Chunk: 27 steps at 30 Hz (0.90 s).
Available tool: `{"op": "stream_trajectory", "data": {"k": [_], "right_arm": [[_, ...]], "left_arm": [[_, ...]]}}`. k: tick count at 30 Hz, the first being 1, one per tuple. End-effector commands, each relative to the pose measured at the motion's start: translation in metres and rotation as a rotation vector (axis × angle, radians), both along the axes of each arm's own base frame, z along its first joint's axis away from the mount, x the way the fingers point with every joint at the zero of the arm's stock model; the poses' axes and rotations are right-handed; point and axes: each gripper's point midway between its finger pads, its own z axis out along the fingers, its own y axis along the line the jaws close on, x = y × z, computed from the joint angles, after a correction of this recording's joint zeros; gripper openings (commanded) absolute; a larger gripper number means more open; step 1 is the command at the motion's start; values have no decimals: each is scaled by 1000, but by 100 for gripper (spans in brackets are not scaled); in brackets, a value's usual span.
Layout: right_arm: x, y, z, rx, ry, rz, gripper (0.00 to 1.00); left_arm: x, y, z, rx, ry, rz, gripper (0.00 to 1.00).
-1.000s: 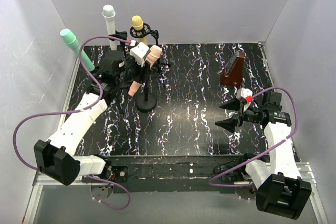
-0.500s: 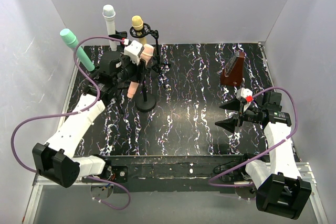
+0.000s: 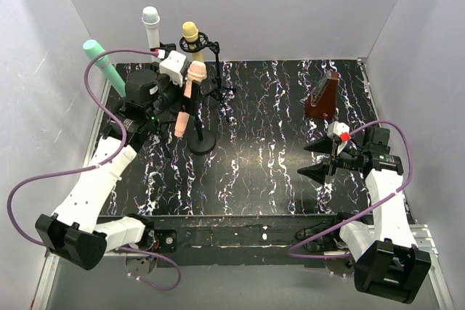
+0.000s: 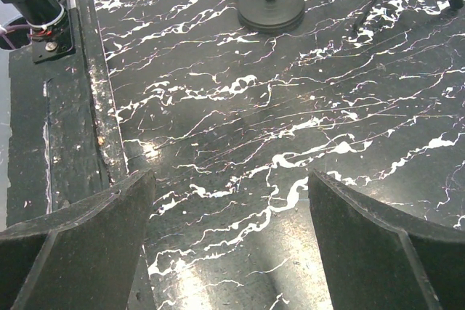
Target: Attach the microphones to the stand
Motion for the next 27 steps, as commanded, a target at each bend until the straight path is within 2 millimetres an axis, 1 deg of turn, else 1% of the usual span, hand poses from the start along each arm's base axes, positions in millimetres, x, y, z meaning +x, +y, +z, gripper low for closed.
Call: {"op": "stream_trajectory", "data": {"k": [1,5,7,8,15,17,20,23,27], "right_arm": [[0,1,7,17,-28,8,92],[0,0,7,16,-31,5,92],[1,-1,7,15,-28,0,92],[1,-1,7,17,-25,0,92],[2,-4,9,17,-32,-20,92],[3,-5,12,26,-36,-25,92],[2,-6,18,50,-40,-32,92],[3,-9,22,52,-41,-47,92],[3,-11,32,40,-37,-65,92]], "left_arm": [[-17,12,36,-38,-50,34,98],[-27,15,50,-62,-64,33,98],[-33,16,62,-85,-79,34,98],[-36,17,64,-88,-74,33,98],[-58,26,96,-130,-112,44,98],[-67,31,105,-137,-131,52,98],[-80,39,112,-139,-139,63,98],[-97,43,119,-182,-138,62,98],[-122,45,127,-227,-140,31,98]]}}
